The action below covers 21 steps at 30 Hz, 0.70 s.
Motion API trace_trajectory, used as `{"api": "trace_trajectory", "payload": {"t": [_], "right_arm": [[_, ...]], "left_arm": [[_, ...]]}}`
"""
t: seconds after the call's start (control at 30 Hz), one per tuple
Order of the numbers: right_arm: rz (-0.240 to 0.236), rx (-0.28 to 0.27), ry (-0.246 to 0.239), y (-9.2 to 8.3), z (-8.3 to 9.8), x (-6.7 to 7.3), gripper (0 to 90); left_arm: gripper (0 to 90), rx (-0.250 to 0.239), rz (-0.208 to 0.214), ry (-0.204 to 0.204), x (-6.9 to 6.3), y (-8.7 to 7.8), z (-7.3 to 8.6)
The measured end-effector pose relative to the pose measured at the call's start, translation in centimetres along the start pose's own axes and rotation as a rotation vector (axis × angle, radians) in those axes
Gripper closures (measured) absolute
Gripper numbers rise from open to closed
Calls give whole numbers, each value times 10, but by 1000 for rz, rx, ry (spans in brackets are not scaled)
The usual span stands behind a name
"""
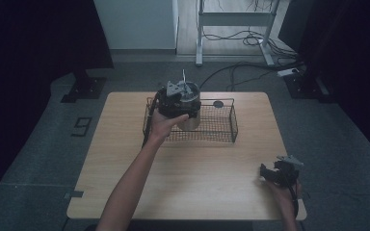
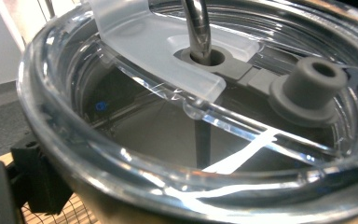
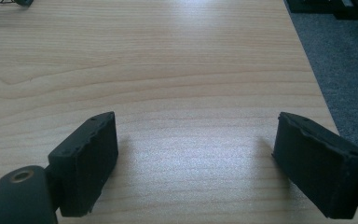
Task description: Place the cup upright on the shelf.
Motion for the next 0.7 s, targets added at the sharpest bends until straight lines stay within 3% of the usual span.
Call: {"api": "trace_trajectory", "payload": {"t": [0.5,0.7], "right_arm": [[0,1,2,0,0,0,135],[-1,2,2,0,0,0,135]], "left_arm": [[41,2,-31,13,14,15,1],[41,27,-52,0,23,25,8]]}}
Point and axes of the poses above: each handheld gripper's, and its own axes: y roughly forward along the jaws, z roughly out of its underside, x roughly to its left, the point moved 4 cm from there along y, roughly forward along the jaws, and after that the axes turned 12 degrees about z, right-handed, at the moved point
